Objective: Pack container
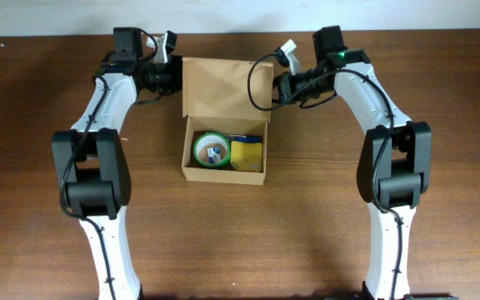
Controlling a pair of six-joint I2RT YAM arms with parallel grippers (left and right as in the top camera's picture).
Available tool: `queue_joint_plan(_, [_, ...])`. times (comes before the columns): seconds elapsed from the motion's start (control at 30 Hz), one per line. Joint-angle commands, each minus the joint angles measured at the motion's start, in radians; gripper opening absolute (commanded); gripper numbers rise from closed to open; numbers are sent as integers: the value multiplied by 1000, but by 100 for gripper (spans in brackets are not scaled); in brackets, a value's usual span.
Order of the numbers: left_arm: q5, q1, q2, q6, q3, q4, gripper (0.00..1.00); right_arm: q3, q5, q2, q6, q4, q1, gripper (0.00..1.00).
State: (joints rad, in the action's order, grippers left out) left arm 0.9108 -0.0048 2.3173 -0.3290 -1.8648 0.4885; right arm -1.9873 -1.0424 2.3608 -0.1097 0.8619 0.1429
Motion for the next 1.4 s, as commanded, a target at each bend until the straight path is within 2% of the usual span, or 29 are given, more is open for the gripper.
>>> queue_joint_plan(0.0, [35, -5, -105, 82, -20, 22, 2, -12, -61, -95, -17, -2, 6, 4])
queue_joint_plan(0.4, [-21, -6, -274, 286, -20, 230, 2, -12, -60, -222, -54, 60, 14, 4])
queue_joint_plan(0.53, [-50, -6, -322, 350, -20, 318, 2, -12, -50, -227, -128, 164, 35, 4])
queue_joint_plan(0.73, [-118, -6, -361, 434, -20, 505, 2, -12, 79, -227, -240, 363, 91, 4])
queue_joint_plan(0.93, [-243, -24, -362, 471, -20, 677, 2, -12, 263, -227, -257, 512, 140, 4])
queue_joint_plan(1.13, [-249, -46, -402, 504, -20, 731, 2, -12, 300, -262, -257, 602, 145, 4])
queue_joint_plan(1.3, [-348, -60, -502, 509, -20, 751, 2, -12, 388, -372, -257, 621, 149, 4])
queue_joint_plan(1.37, [-359, -67, -537, 544, -20, 776, 2, -12, 409, -416, -257, 621, 156, 4])
